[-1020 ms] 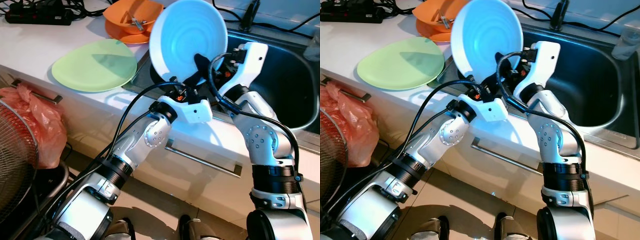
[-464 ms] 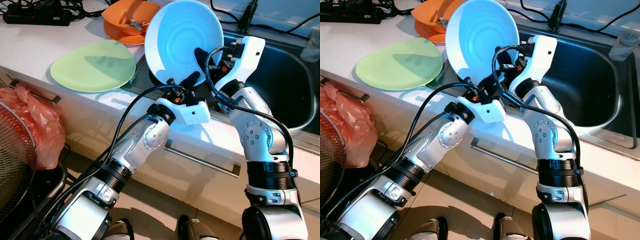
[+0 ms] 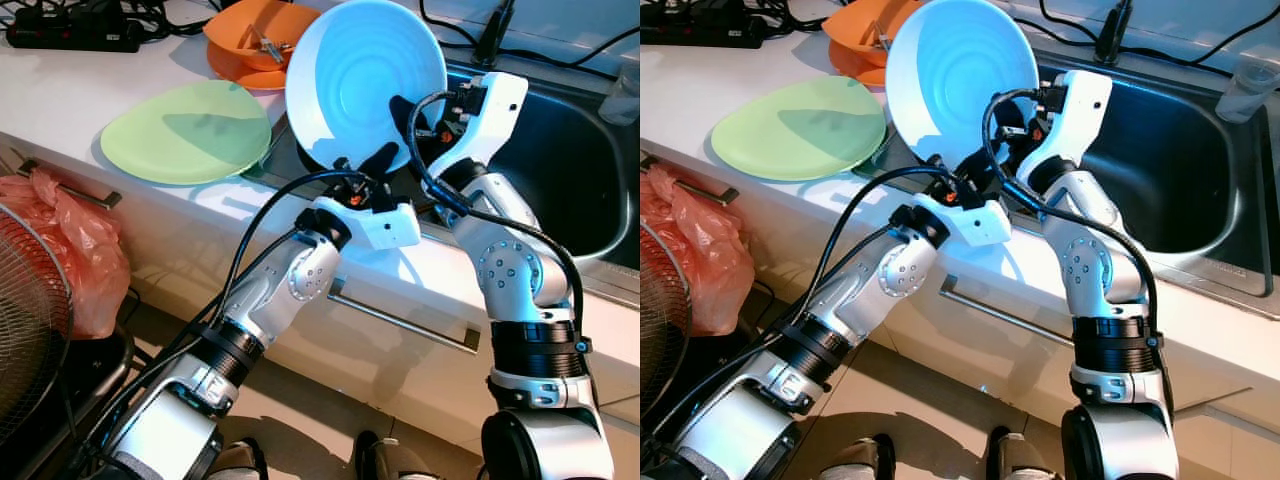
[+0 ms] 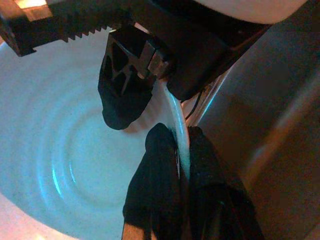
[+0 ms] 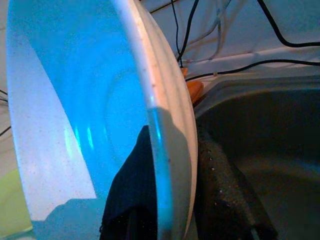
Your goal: Kitchen organization
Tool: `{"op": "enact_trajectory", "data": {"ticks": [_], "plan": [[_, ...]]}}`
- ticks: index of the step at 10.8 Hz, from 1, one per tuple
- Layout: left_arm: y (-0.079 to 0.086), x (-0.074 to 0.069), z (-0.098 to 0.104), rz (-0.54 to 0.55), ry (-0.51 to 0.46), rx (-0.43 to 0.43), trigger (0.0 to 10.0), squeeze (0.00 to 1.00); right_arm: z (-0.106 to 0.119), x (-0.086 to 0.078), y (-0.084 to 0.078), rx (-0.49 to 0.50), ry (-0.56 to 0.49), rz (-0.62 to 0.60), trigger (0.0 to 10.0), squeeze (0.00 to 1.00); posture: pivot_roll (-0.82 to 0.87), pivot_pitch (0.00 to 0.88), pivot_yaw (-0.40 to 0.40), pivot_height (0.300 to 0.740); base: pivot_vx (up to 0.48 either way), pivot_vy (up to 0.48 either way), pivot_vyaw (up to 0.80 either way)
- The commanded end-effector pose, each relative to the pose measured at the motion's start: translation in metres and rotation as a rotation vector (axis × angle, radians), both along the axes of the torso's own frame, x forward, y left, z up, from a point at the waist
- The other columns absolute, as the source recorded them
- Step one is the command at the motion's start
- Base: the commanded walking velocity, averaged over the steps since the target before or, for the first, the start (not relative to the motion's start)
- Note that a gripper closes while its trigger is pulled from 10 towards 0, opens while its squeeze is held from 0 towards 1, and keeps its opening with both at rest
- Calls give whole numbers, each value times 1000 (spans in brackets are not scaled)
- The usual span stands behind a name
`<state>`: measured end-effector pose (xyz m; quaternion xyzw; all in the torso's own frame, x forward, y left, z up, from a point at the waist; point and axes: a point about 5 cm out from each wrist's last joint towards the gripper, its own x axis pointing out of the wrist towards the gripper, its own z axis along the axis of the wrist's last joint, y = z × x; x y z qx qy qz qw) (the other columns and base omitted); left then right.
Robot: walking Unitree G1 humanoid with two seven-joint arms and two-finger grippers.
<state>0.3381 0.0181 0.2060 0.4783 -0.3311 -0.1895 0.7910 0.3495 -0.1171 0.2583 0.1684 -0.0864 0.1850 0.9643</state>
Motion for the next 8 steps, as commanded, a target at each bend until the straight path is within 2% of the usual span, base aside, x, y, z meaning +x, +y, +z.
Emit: {"op": "enact_trajectory", "data": {"ticks": [1, 4, 5, 6, 7, 8], "plan": [[7, -2, -2, -1, -12, -6, 0, 0, -8, 4, -24, -5, 28, -105, 0, 0, -72, 167, -12, 740, 0, 0, 0], [8, -3, -1, -11, 1, -32, 0, 0, -9, 4, -23, 2, 29, -93, 0, 0, -70, 169, -11, 740, 0, 0, 0], [7, -3, 2, -14, -15, -48, 3922, 0, -8, 2, -21, -1, 21, -78, 10000, 0, -69, 170, -11, 740, 0, 0, 0], [8, -3, 3, -13, -13, -61, 10000, 318, -8, 2, -20, -1, 21, -75, 10000, 0, -69, 170, -11, 740, 0, 0, 0], [9, -3, 4, -18, -5, -82, 10000, 1000, -9, 2, -20, -1, 24, -79, 10000, 0, -68, 170, -10, 740, 0, 0, 0], [9, -3, 4, -20, -1, -79, 10000, 1000, -9, 3, -20, -2, 26, -80, 10000, 0, -68, 171, -10, 740, 0, 0, 0]]}}
